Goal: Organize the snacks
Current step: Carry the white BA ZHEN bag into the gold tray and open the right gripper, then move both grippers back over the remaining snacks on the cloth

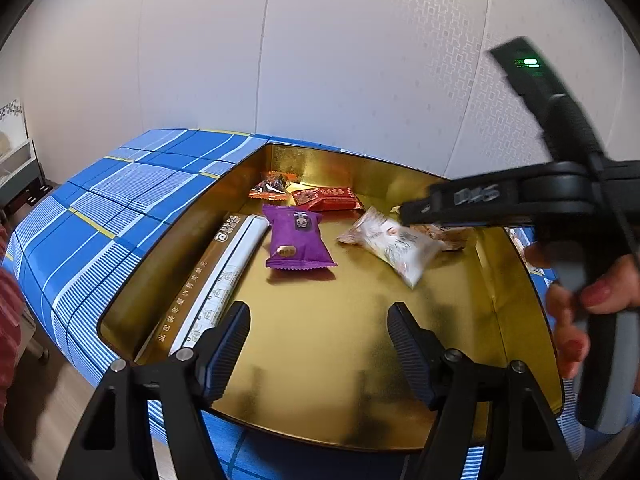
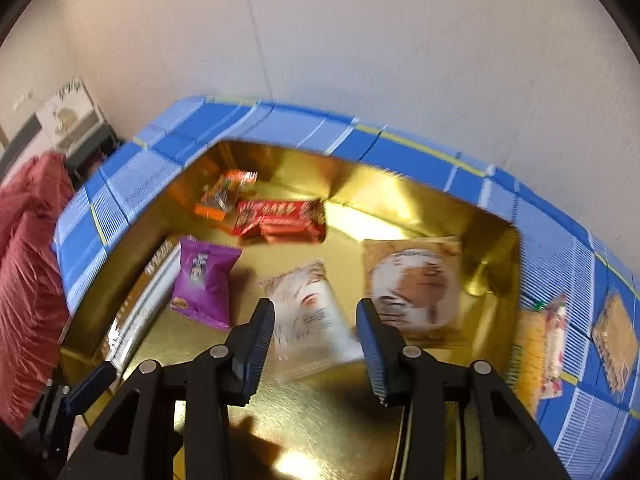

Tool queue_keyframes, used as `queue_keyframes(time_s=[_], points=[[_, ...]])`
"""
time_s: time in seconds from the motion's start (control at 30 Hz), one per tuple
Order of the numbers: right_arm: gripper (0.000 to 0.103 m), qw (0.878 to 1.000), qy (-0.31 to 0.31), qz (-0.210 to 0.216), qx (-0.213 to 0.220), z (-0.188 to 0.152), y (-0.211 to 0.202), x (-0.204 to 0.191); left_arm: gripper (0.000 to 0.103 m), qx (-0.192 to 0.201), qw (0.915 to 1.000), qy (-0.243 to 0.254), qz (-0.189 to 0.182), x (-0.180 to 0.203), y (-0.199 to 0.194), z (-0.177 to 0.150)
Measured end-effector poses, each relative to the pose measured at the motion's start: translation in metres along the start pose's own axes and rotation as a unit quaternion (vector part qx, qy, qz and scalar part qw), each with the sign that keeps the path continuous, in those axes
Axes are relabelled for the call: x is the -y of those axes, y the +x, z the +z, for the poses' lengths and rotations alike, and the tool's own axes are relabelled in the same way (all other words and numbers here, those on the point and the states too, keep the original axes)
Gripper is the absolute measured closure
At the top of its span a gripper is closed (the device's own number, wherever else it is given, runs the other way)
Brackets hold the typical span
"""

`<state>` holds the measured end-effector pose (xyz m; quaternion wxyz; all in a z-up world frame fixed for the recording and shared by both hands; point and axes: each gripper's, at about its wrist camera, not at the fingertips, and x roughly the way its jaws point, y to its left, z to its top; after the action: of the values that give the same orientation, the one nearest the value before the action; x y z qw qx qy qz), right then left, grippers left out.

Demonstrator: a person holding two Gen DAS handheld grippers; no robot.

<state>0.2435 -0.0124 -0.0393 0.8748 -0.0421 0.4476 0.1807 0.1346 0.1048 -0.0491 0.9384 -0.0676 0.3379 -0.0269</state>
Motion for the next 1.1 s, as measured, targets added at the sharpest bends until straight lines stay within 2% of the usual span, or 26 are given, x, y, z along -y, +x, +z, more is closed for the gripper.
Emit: queue_keyframes(time_s=[0.1, 0.23, 0.33, 0.5, 0.77, 1.1], points=[[0.059, 0.999, 0.026, 0.017, 0.017, -0.004, -0.014, 0.016, 0.030, 0.002, 1.0000, 0.005, 0.002, 0.004, -0.002, -0.001], [0.059, 0.998, 0.045, 0.016, 0.034, -0.011, -0.031, 0.033, 0.030, 0.005, 0.9999, 0.014, 0.001, 0.009, -0.003, -0.001], [0.059, 0.997, 0.051, 0.005, 0.058, -0.019, -0.049, 0.047, 0.028, 0.006, 0.9998, 0.020, 0.002, 0.010, -0.004, -0.002], [0.059, 0.994, 0.076, -0.019, 0.074, -0.036, -0.074, 0.082, 0.027, 0.002, 0.9998, 0.018, 0.001, 0.011, -0.003, -0.002], [0.059, 0.986, 0.152, -0.034, 0.059, -0.091, -0.088, 0.148, 0.027, 0.005, 0.9992, 0.038, 0.006, 0.021, -0.004, -0.006], [0.059, 0.977, 0.203, -0.044, 0.054, -0.143, -0.100, 0.195, 0.027, 0.010, 0.9963, 0.085, -0.006, 0.047, -0.013, -0.016]])
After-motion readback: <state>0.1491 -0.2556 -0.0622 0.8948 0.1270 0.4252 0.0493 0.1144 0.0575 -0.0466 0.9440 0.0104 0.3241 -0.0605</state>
